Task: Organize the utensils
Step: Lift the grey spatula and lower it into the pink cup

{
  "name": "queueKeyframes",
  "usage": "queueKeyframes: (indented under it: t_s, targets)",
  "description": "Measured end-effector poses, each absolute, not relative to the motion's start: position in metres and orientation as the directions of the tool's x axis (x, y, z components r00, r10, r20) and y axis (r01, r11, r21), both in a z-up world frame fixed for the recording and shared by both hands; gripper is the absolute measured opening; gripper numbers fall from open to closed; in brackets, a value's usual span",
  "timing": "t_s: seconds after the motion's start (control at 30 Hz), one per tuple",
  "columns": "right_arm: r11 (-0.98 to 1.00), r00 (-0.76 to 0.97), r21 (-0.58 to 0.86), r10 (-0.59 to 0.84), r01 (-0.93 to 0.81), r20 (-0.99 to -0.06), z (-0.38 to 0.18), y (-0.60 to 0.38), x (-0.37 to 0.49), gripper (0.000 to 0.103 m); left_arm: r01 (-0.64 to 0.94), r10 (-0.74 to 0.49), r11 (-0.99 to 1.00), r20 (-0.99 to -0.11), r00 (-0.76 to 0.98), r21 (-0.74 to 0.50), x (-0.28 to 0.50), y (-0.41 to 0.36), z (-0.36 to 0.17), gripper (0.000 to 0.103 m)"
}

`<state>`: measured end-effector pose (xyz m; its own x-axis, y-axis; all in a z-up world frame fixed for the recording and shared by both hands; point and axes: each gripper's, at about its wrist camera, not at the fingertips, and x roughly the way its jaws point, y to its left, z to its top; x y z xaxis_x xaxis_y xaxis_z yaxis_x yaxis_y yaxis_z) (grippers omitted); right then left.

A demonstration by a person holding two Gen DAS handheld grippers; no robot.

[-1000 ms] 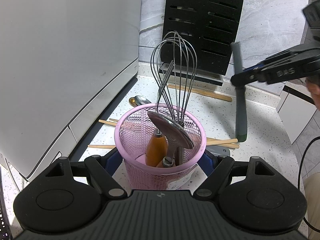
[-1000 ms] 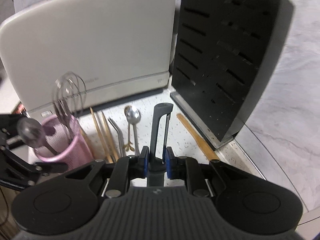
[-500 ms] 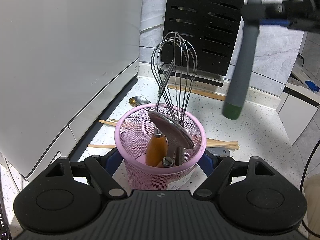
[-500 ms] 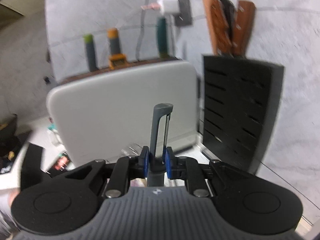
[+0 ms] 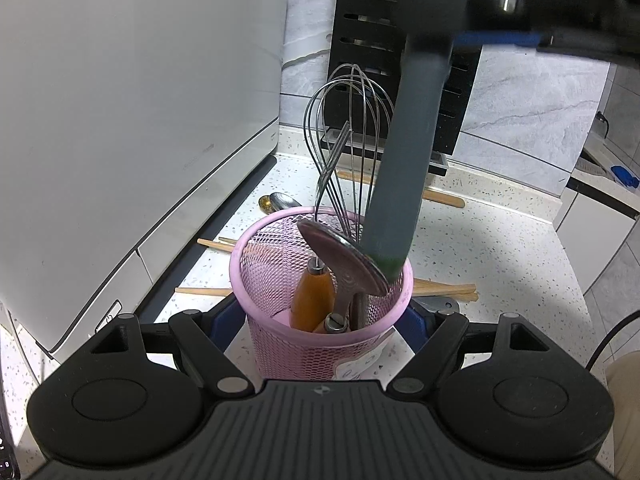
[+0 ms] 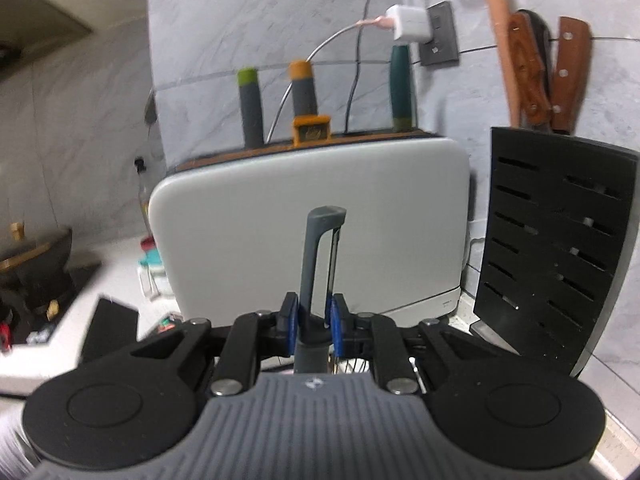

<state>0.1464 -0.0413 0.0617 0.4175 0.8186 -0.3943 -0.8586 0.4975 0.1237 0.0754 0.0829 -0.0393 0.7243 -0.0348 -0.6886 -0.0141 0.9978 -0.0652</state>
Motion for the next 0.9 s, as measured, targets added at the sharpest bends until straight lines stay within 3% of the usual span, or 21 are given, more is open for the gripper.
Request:
queueKeyframes:
  t_s: [0.6, 0.77, 0.9]
  targets:
    - [0.436, 0.355, 0.002, 0.736, -0.900, -0.576, 0.026, -0.027, 0.138, 0.014, -0.011, -0.036, 0.998, -0.692, 0.721, -0.064, 0.077, 0.082, -0.039, 0.092]
    - [0.445, 0.334, 0.015, 0.694, -0.895, -0.638, 0.009, -0.018, 0.145, 0.014, -0.012, -0.036, 0.998, -0.691, 0.722, -0.065, 0.077, 0.082, -0.039, 0.092]
    - [0.455, 0.330, 0.037, 0.697, -0.890, -0.636, 0.008, -0.018, 0.151, 0.014, -0.011, -0.036, 0.998, -0.691, 0.722, -0.063, 0.078, 0.081, -0.038, 0.092]
